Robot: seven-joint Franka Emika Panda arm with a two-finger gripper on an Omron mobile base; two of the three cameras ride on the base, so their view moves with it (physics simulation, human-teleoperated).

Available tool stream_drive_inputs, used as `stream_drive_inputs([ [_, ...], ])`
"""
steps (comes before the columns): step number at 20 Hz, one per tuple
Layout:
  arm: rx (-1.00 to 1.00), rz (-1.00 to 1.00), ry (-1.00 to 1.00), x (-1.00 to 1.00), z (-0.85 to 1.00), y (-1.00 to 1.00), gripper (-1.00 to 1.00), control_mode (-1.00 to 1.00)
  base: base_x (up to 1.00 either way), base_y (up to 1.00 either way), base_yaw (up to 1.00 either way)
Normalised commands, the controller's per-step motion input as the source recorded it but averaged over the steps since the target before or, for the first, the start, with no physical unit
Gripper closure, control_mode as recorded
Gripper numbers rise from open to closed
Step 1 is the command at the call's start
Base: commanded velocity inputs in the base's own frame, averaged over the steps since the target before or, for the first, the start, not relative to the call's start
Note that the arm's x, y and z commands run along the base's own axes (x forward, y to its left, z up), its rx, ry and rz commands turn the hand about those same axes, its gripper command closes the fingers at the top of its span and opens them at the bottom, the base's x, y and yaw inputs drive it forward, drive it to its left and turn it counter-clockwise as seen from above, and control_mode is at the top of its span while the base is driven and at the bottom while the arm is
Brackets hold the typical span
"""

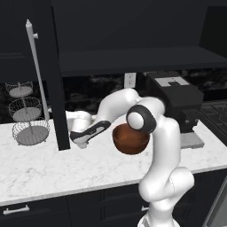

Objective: Pick up the bowls on the counter and stack them on top of one another in the open cabinet. Place the smaller bowl on top of the larger bowl.

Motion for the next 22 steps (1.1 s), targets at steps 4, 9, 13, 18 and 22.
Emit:
stream_drive_inputs([
  [4, -0.02, 0.00, 0.03, 0.10, -0.15, 0.02, 1.00, -1.00, 0.00, 0.00, 0.00],
  [9, 0.00, 0.00, 0.00, 0.00, 0.00, 0.00, 1.00, -1.00, 0.00, 0.00, 0.00],
  [13, 0.01, 0.00, -0.03, 0.00, 0.06, -0.03, 1.00, -1.00, 0.00, 0.00, 0.00],
  [18, 0.04, 0.00, -0.28, -0.30, 0.45, -0.18, 1.00, -1.00, 0.00, 0.00, 0.00],
  [22, 0.01, 0.00, -0.26, -0.51, 0.44, -0.40, 1.00, -1.00, 0.00, 0.00, 0.00],
])
